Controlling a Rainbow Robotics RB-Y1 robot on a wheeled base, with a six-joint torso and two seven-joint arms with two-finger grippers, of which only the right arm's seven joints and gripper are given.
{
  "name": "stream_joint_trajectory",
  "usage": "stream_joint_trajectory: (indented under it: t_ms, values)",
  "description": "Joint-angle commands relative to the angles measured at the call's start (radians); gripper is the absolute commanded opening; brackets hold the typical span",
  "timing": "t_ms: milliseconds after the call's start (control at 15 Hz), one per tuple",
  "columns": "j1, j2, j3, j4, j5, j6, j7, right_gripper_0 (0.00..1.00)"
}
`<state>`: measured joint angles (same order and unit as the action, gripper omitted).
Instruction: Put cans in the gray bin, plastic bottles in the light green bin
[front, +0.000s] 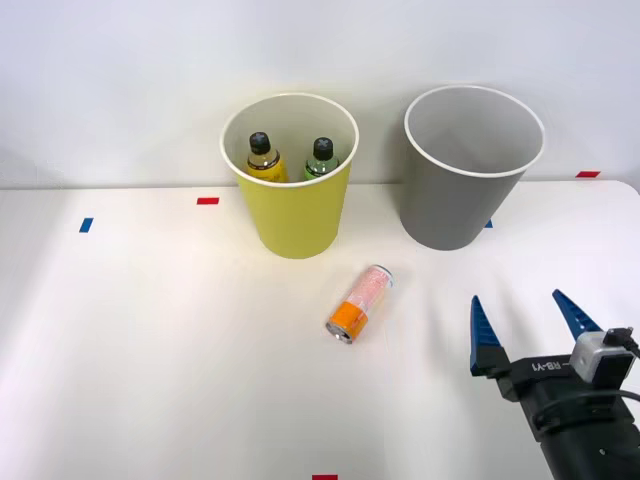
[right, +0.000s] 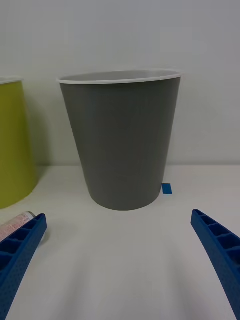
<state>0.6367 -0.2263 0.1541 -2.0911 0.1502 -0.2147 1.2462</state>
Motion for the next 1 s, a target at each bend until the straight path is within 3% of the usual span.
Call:
stream_joint_trajectory:
  t_ms: [67,267,733,1000]
  values:
    - [-0.023,0.015,-0.013,0.114,0.155,-0.149,-0.123,1.0]
    - [0.017,0.018,-0.019,0.148,0.273,-0.229,-0.174,1.0]
    - [0.054,-0.107,0.002,0.148,0.265,-0.331,-0.186,1.0]
    - [0.123,-0.11,-0.004,0.148,0.262,-0.365,-0.156,1.0]
